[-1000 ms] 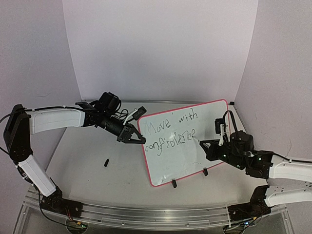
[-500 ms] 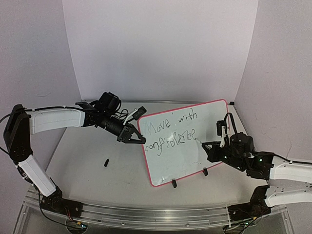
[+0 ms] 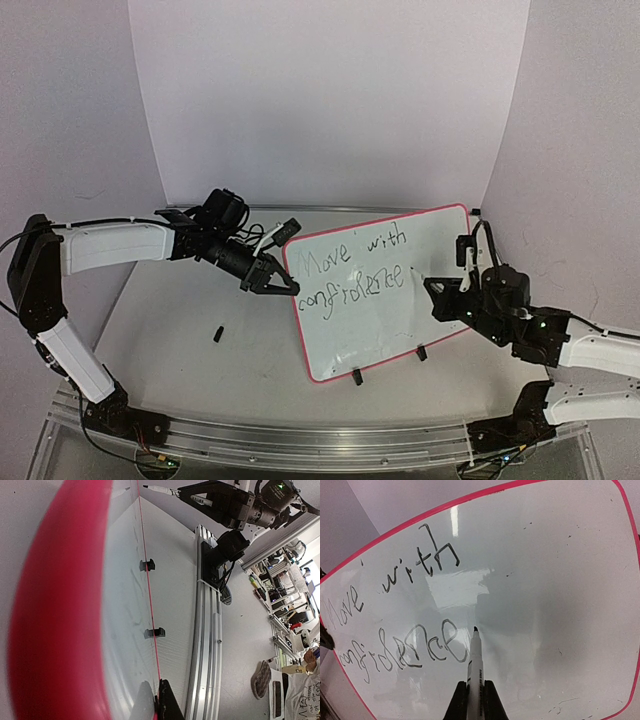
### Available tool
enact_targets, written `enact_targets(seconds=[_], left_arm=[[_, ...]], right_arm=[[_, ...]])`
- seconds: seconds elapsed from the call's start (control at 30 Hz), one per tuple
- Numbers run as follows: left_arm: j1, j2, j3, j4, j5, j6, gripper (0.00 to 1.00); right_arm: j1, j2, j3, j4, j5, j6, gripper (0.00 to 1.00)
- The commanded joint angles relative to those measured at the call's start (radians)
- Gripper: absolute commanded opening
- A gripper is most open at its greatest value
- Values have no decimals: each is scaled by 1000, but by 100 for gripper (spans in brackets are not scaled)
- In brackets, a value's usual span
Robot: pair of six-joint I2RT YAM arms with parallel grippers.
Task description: Write a sentence on the whiteboard
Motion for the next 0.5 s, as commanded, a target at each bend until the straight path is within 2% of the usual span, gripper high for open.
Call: enact_targets(seconds=[0.0, 0.47], left_arm=[[-41, 8, 12, -70, -14, 76, 0], [-41, 11, 12, -73, -17, 78, 0]], right_arm=[[-14, 19, 42, -3, 35, -29, 0], [-55, 63, 68, -3, 28, -66, 0]])
